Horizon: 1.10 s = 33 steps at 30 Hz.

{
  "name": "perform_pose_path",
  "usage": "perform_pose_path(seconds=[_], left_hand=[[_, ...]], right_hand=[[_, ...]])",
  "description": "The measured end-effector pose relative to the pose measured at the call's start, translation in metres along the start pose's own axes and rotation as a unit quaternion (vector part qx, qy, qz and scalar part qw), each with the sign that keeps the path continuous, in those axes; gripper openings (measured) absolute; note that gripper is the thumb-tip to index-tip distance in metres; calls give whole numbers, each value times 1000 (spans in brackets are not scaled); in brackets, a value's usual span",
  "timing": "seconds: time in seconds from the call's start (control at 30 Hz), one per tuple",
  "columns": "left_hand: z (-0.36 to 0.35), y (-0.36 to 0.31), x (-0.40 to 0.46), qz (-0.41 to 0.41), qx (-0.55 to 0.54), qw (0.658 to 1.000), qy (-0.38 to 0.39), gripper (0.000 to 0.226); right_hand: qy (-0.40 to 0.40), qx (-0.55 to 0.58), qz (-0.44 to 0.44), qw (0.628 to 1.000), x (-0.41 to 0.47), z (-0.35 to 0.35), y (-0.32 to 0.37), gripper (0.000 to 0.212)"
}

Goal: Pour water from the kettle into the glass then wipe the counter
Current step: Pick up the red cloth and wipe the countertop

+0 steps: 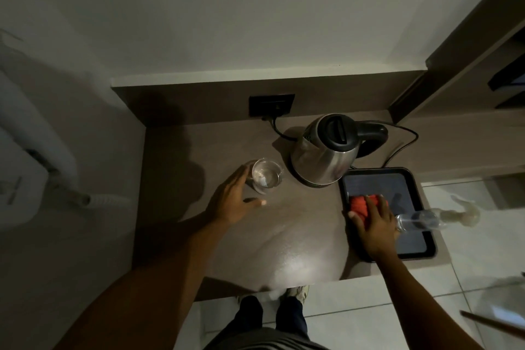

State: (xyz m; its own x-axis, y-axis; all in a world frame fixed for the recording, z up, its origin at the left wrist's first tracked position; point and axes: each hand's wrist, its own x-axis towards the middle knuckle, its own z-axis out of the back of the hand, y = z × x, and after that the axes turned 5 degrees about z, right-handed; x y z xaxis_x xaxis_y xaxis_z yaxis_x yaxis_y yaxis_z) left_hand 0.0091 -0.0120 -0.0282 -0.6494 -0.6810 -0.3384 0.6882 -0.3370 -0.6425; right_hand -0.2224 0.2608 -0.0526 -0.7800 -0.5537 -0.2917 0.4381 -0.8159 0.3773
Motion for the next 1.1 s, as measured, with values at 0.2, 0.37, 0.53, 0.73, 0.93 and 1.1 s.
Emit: perform_pose_path(seconds=[0.2, 0.37, 0.53, 0.73, 0.93, 1.1], left_hand=[[8, 88, -38, 30, 168, 982, -76, 92], [3, 135, -62, 19, 265, 961, -78, 84], [-1, 149, -58, 9, 256, 962, -95, 67], [-17, 166, -58, -29, 203, 960, -191, 51], [-16, 163, -58, -48, 204, 951, -228, 47], [-11, 162, -59, -25, 210, 962, -172, 52]], right_hand=[[-94, 49, -38, 994, -1, 11, 15, 40], [-85, 79, 49, 992, -24, -30, 69, 57], [-75, 47, -28, 996, -29, -88, 116, 77], [-96, 46, -43, 993, -55, -133, 177, 83], [55, 15, 429, 902, -111, -160, 174, 63], [137, 12, 490, 861, -47, -92, 100, 36]])
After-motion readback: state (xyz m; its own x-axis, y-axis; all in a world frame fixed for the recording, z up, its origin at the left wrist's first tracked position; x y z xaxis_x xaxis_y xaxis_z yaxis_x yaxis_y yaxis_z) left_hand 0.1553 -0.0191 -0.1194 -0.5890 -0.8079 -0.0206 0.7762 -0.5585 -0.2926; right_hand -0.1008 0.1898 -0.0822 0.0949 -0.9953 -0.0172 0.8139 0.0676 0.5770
